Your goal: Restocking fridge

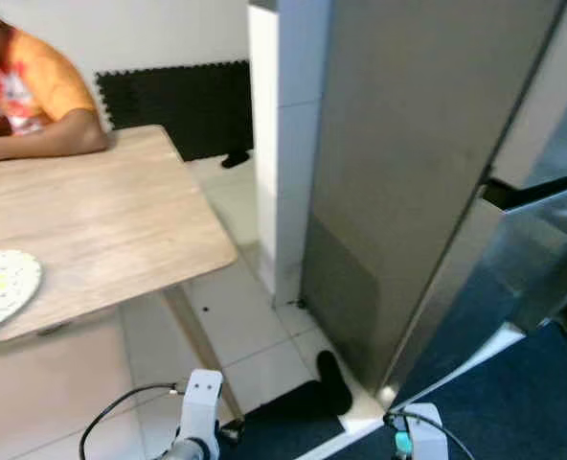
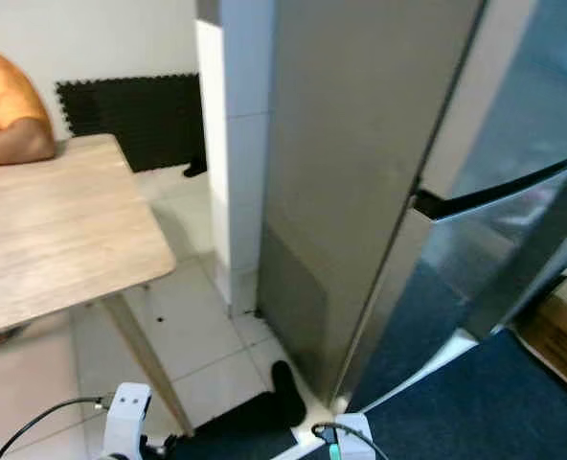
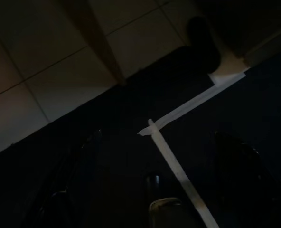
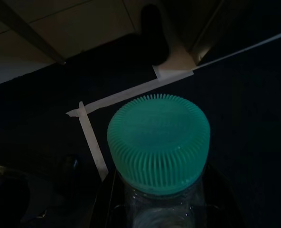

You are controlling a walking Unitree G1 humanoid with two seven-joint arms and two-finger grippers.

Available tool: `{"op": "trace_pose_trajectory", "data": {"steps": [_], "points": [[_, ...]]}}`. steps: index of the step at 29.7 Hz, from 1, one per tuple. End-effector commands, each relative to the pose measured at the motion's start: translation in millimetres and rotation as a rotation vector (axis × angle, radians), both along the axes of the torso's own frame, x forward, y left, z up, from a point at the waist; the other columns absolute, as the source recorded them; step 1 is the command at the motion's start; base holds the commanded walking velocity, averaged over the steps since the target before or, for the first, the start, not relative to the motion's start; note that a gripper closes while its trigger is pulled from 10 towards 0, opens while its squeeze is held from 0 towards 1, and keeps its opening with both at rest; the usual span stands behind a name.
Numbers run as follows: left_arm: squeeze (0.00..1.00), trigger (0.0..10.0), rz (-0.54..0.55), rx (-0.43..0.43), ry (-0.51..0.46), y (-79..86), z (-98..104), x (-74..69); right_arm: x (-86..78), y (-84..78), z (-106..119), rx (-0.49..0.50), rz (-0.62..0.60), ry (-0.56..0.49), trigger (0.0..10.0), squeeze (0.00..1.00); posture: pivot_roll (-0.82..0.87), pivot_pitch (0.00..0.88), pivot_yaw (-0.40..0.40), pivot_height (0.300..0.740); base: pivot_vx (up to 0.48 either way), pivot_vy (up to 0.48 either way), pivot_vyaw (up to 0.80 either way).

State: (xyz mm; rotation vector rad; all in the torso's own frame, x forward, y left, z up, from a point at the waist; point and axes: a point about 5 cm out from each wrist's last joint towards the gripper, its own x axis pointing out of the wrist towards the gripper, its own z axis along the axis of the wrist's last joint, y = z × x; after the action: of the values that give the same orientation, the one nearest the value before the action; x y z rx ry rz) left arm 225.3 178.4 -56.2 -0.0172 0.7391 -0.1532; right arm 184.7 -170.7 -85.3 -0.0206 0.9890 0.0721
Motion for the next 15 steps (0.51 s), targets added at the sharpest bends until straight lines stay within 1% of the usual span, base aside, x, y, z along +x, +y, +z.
{"op": "trace_pose_trajectory", "data": {"steps": [1,5,15], "points": [[0.00,10.0,-0.023,0.014,0.005,-1.4,-1.6,-2.4,-0.4,2.3,-0.2,0.012,-0.002,-0.006,10.0,0.00,0.02,0.001,-0.024,0.734,0.000,0.000,0.00],[0.00,10.0,-0.056,0.024,0.004,-4.5,-1.7,-2.5,-0.9,3.1,-0.5,0.013,-0.005,-0.005,10.0,0.00,0.02,0.000,-0.020,0.734,0.000,0.000,0.00],[0.00,10.0,-0.039,0.040,-0.006,-2.9,-1.0,-1.5,-1.3,4.3,-0.6,0.014,-0.008,-0.013,10.0,0.00,0.01,0.000,-0.013,0.734,0.000,0.000,0.00]]}}
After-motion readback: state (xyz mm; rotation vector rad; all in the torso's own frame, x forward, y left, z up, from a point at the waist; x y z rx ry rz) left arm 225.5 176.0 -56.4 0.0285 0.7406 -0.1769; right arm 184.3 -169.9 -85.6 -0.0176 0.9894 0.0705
